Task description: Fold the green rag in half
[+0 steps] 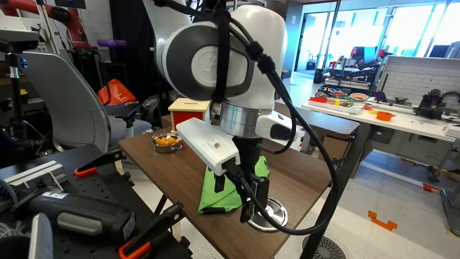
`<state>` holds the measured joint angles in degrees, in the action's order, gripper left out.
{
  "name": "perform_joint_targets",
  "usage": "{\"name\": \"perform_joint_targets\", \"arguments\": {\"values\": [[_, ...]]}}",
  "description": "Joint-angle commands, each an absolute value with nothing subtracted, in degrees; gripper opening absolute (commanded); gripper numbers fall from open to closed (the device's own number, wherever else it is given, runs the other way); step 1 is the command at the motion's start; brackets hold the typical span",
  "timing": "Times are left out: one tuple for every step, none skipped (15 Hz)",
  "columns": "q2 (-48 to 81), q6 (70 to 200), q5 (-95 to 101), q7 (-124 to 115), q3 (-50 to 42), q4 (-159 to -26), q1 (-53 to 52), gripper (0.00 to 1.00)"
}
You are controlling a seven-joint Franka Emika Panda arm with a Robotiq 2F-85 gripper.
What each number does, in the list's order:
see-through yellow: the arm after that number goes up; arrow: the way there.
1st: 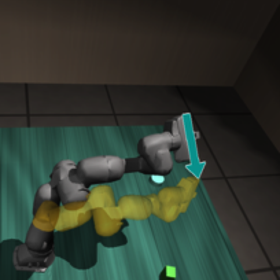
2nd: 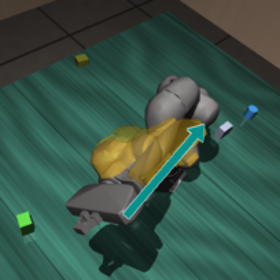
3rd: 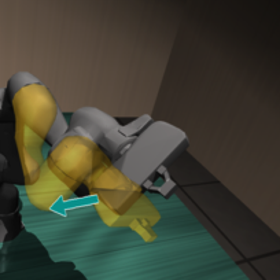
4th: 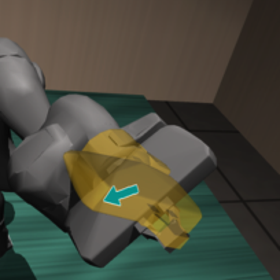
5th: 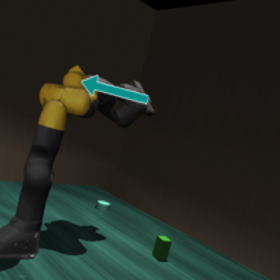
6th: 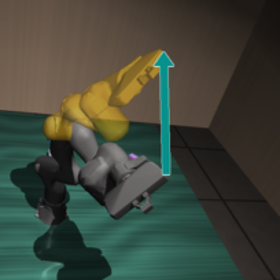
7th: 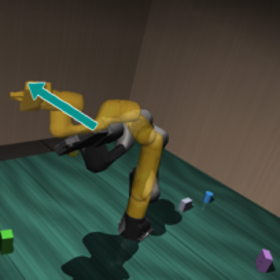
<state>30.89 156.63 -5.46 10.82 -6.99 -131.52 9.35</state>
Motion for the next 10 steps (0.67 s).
{"name": "perform_joint_targets", "arguments": {"values": [[33.0, 157.9, -3.5, 9.1, -6.5, -130.1, 9.9, 0.72], [33.3, 157.7, -3.1, 8.9, -6.7, -129.9, 9.8, 0.69], [33.6, 157.5, -2.8, 8.8, -6.7, -129.7, 9.7, 0.67], [33.7, 157.4, -2.5, 8.7, -6.9, -129.4, 9.6, 0.60], [33.9, 157.1, -2.1, 8.7, -6.8, -129.1, 9.6, 0.53], [34.4, 157.4, -1.5, 8.6, -6.9, -128.8, 9.5, 0.43], [34.7, 157.5, -1.2, 8.7, -7.0, -128.5, 9.4, 0.37], [35.2, 157.6, -0.7, 8.6, -7.0, -127.9, 9.3, 0.28], [35.6, 157.3, -0.3, 8.5, -6.9, -127.3, 9.2, 0.22], [36.2, 157.4, 0.8, 8.2, -7.3, -126.8, 8.4, 0.13]]}}
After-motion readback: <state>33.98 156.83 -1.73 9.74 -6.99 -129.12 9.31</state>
